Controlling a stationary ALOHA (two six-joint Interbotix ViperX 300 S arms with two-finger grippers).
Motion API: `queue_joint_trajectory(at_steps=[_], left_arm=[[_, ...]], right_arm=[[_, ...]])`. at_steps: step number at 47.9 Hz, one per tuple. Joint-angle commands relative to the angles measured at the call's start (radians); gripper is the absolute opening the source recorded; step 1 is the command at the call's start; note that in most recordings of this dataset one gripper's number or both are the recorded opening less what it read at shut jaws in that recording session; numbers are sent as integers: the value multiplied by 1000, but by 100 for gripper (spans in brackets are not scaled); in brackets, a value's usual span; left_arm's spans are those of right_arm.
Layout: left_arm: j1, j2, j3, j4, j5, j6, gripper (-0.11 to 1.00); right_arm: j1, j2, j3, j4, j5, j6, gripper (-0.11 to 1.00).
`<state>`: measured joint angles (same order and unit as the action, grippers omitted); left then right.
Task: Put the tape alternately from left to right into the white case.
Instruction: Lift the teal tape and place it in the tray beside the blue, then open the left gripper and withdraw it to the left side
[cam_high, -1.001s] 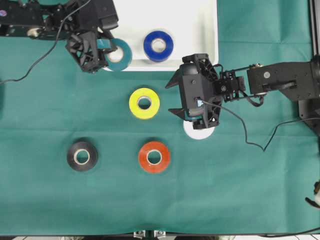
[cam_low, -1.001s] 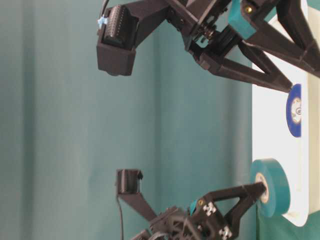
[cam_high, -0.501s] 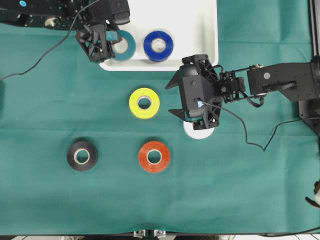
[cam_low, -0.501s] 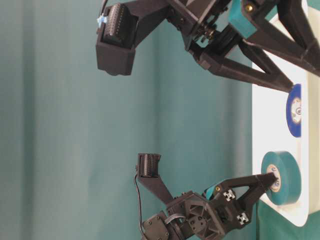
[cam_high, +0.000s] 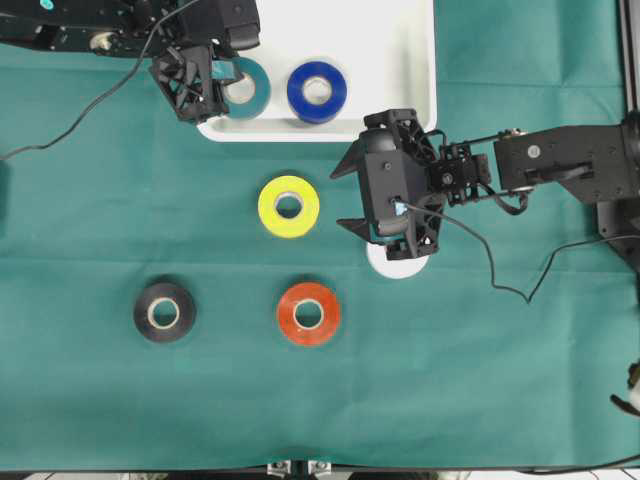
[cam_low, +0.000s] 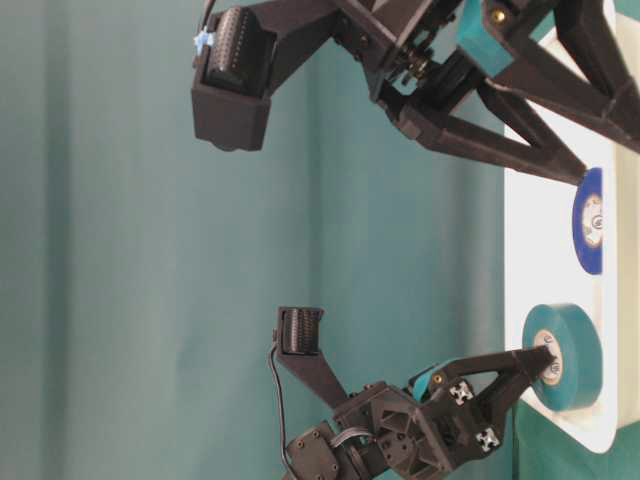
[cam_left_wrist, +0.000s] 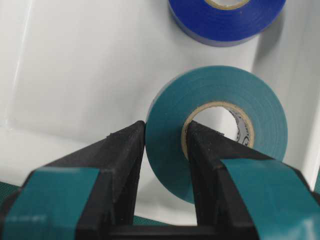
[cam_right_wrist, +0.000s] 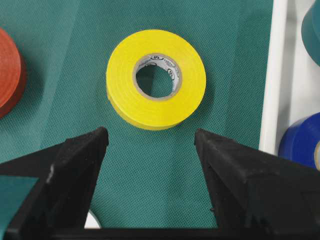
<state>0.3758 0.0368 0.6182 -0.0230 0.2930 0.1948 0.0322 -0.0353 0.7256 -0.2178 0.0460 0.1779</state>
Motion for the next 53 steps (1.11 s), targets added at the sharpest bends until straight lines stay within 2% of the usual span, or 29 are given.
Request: queue_joint_trajectory(at_steps=[1,6,16,18,40,53], left_arm=[[2,-21,-5,2,-8,2,0],[2,-28,-2,2,-8,2,16],[2,-54,21,2,-8,0,76],[0,-60,26,2,-8,0,84],[-11,-75,41,0,-8,-3,82],[-71,-118,60,2,-8,-5,82]], right_arm=[[5,-26,-9,0,-9,2,78],[5,-26,-9,0,-9,2,78],[5,-26,-9,2,-11,2,78],[5,-26,-9,2,-11,2,78],[5,-26,-11,2,-9,2,78],[5,-26,-6,2,-9,2,78]])
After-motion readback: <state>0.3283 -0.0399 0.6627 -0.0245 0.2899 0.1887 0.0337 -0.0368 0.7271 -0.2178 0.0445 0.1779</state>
